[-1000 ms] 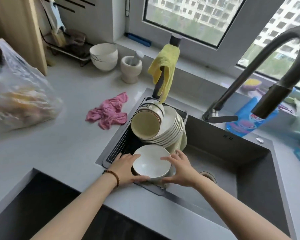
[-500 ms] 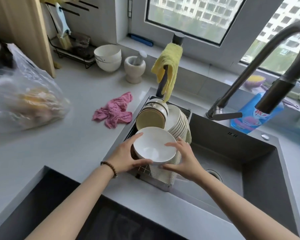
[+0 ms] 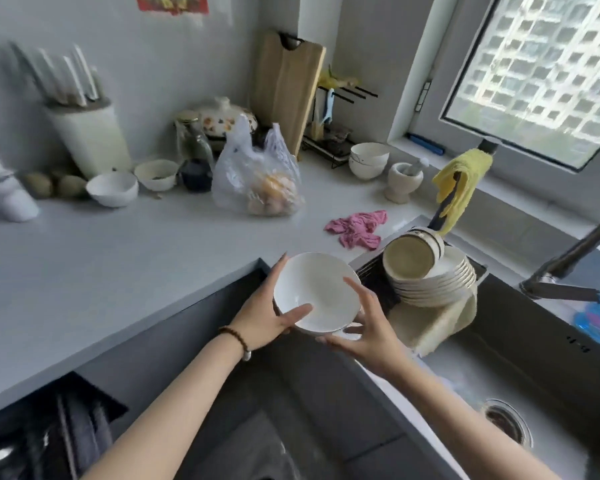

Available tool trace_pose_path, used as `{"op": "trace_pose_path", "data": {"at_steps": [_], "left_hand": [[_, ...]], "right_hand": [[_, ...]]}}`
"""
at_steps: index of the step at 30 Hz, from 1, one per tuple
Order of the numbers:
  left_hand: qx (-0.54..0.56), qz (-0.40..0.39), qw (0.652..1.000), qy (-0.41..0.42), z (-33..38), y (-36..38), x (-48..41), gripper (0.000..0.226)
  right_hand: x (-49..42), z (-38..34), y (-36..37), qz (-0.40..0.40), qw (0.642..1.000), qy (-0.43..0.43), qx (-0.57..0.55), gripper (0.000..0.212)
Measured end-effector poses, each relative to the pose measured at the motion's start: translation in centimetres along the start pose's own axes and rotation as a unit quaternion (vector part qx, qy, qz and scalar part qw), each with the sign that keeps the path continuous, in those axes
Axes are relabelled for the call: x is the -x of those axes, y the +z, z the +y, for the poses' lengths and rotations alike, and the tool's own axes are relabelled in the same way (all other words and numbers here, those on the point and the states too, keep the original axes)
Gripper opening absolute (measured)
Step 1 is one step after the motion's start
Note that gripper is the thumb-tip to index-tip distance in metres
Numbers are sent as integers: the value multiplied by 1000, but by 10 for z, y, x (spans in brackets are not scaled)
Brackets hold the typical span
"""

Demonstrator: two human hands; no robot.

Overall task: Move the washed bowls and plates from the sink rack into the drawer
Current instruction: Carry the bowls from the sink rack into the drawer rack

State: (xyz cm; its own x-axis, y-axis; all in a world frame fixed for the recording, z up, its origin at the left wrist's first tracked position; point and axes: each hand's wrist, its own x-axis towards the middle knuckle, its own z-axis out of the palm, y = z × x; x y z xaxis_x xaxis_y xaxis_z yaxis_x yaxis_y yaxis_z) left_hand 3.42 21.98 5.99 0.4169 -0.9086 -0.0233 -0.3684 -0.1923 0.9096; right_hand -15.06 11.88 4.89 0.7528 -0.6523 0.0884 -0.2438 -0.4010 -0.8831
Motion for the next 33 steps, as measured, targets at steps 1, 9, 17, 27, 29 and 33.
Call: {"op": "trace_pose_path", "data": {"at_steps": [1,9,17,27,29,33], "left_hand": [[13,28,999,-16,-7,-8,22,95],[96,245,958,-112,-64,-107,206,59],[152,395,890,-168,-124,-196,413,61],[180,442,845,-240,-200,-276,633,67],[191,446,838,-249,-214,-287,656,61],[238,438,825,-267,-240,-309,679,49]], "right_hand": [[7,-8,15,-21,999,-9,-26,105],[51,-86,165,-228,969,-9,-91,125],[124,-177,340,-393,910,-57,-121,99],[242,-255,536,-522,810,133,-231,47],[254,-256,565,-543,787,167,-240,51],[258,-255,607,-555,774,188,-241,50]]}}
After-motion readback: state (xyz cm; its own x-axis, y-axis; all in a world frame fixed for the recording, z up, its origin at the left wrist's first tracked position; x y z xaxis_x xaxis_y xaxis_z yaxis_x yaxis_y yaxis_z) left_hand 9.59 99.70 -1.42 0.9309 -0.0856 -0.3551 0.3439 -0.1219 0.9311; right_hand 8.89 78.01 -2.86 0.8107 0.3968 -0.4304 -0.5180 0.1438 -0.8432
